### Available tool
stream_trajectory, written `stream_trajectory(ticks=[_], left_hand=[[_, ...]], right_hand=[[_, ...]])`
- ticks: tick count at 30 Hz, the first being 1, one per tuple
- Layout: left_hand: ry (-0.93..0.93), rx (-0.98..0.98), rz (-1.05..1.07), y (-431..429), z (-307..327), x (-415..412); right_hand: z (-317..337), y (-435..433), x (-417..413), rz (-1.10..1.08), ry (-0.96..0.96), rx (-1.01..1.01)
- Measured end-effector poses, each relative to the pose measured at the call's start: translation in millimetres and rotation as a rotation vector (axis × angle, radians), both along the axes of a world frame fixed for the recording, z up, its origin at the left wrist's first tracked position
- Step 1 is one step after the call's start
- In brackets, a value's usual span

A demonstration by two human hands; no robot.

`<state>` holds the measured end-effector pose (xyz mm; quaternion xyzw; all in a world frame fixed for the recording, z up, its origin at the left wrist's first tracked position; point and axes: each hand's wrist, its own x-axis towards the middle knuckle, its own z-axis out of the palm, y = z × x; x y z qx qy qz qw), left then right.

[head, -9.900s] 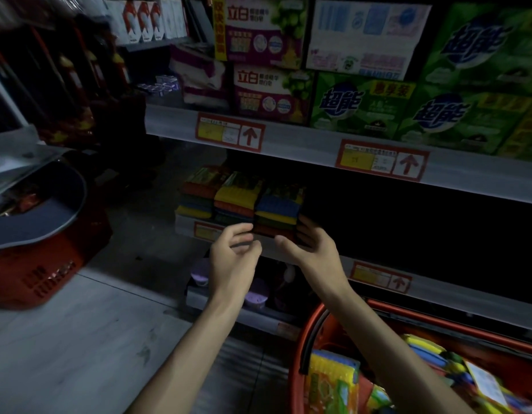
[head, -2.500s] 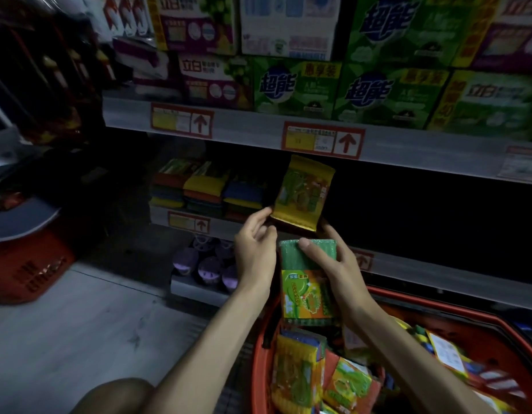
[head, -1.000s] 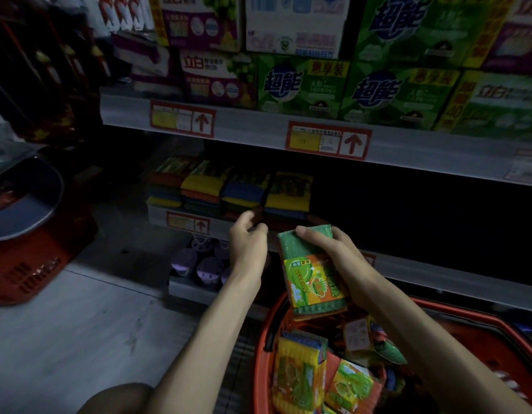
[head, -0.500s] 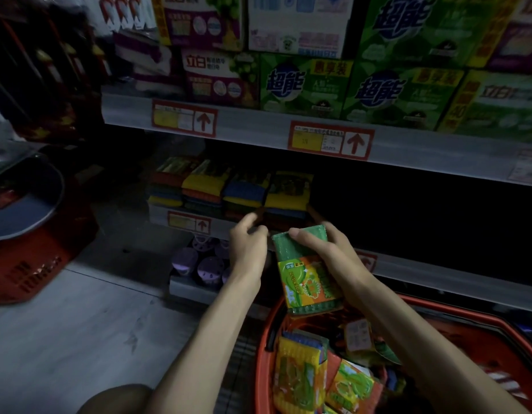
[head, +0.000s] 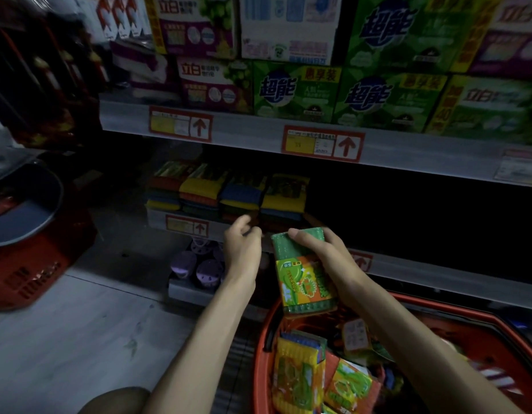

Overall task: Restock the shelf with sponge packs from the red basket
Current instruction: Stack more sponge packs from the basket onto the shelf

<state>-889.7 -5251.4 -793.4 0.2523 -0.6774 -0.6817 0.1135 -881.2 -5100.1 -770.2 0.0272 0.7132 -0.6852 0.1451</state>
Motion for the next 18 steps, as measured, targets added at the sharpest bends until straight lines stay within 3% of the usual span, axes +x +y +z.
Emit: stream_trajectory(ticks=[12,18], left_hand=[[0.095,-0.079,-0.125,-2.1,6.3,31.8],[0.102,-0.049,-0.279,14.8,18.7,67.6]], right_hand=[[5.1,22.7,11.0,-0.005,0.015,0.008],[19.3,53.9,32.6,-0.043,0.122,-0.031]])
